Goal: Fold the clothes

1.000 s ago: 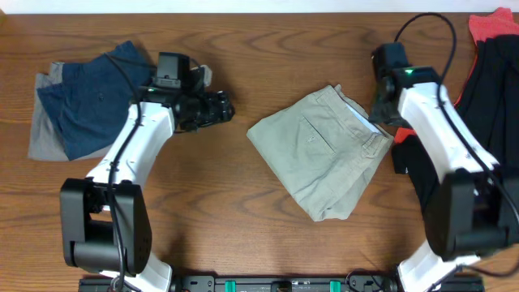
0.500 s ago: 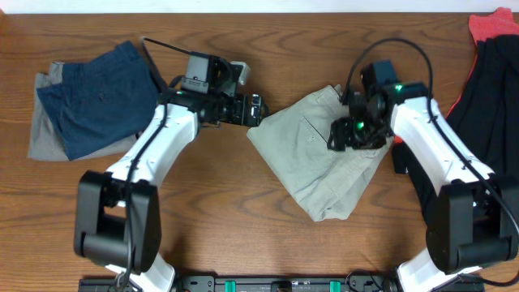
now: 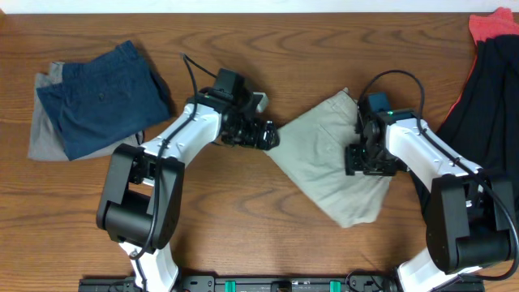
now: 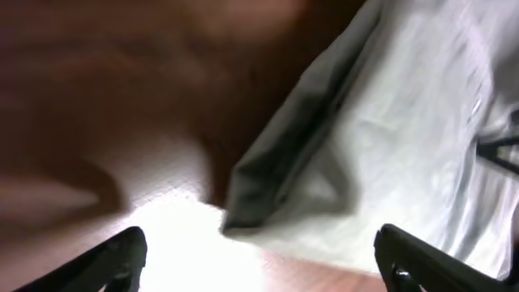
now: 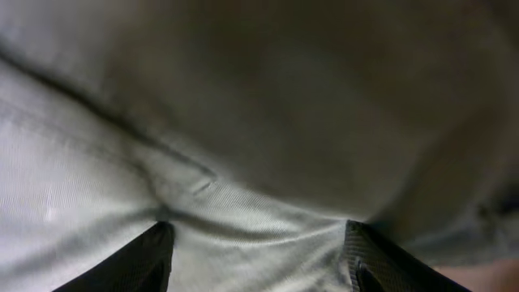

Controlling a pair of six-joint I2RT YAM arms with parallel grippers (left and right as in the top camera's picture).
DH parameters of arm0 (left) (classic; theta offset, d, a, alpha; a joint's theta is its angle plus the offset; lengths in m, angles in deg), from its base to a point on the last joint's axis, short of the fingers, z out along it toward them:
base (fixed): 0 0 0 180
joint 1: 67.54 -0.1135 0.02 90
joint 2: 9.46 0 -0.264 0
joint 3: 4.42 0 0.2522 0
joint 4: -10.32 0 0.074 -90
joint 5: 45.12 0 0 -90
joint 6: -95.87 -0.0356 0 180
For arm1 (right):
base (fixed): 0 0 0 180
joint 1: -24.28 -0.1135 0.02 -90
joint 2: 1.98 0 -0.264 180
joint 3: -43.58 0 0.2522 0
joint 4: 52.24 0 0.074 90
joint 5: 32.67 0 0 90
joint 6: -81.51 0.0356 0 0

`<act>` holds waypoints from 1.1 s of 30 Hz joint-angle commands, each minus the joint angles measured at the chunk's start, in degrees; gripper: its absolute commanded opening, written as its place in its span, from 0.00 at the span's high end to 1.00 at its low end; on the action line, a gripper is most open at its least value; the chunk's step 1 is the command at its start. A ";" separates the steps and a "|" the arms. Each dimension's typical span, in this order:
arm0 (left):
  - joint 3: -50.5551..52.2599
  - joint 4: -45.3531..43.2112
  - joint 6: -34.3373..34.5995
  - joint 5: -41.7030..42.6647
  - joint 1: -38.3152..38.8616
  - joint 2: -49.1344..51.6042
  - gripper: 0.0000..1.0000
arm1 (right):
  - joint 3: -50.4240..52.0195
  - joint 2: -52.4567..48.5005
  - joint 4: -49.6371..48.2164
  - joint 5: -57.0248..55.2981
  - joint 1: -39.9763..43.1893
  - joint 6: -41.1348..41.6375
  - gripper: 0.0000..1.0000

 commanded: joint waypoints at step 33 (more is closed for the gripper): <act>-0.94 -24.20 11.76 13.38 3.52 9.27 0.02 | 0.52 -0.37 -0.39 -13.18 2.54 -2.05 0.24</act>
